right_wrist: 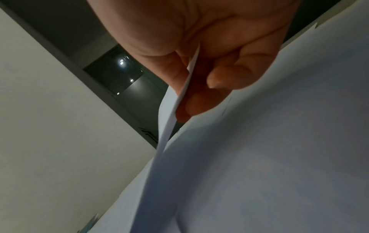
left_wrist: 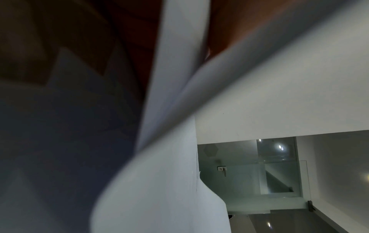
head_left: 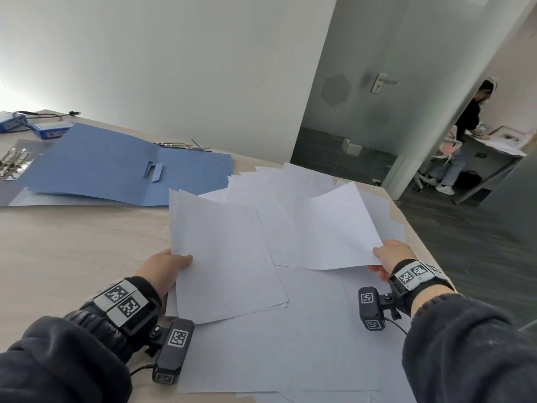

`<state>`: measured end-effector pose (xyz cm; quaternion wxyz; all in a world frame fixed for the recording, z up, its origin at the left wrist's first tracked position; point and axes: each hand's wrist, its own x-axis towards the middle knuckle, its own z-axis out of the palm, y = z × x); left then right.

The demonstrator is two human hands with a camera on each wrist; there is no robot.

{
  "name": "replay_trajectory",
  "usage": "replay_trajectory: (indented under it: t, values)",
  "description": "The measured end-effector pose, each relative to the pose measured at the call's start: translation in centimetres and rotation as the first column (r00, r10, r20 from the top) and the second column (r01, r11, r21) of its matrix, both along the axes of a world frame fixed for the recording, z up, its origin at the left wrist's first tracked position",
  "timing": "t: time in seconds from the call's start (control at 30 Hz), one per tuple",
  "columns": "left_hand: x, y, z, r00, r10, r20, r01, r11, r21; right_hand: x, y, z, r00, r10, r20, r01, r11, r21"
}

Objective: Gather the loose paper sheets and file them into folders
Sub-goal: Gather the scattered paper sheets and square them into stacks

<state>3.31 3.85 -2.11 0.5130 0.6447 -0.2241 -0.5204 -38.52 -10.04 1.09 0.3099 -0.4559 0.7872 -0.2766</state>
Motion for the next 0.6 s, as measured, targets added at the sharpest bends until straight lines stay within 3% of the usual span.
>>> replay_trajectory:
  t: [0.3, 0.37, 0.43, 0.5, 0.6]
  values:
    - [0.4, 0.2, 0.1, 1.000, 0.011, -0.004, -0.011, 1.000, 0.000, -3.9, 2.1, 1.1, 0.989, 0.097, -0.108, -0.086, 0.991, 0.102]
    - [0.3, 0.3, 0.2, 1.000, 0.004, 0.012, -0.005, 1.000, 0.008, -5.1, 3.0, 1.3, 0.997, 0.052, -0.051, -0.049, 0.997, 0.053]
    - [0.2, 0.3, 0.2, 1.000, 0.005, 0.028, -0.006, 1.000, 0.018, -5.6, 3.9, 1.6, 0.994, 0.009, 0.108, -0.012, 0.999, 0.030]
    - [0.1, 0.3, 0.2, 0.999, 0.008, 0.043, -0.009, 1.000, 0.024, -5.7, 4.6, 2.0, 0.977, 0.042, 0.208, -0.049, 0.998, 0.030]
    - [0.0, 0.3, 0.2, 0.999, 0.006, 0.047, -0.007, 1.000, 0.025, -5.3, 5.4, 2.4, 0.969, 0.219, 0.112, -0.230, 0.967, 0.104]
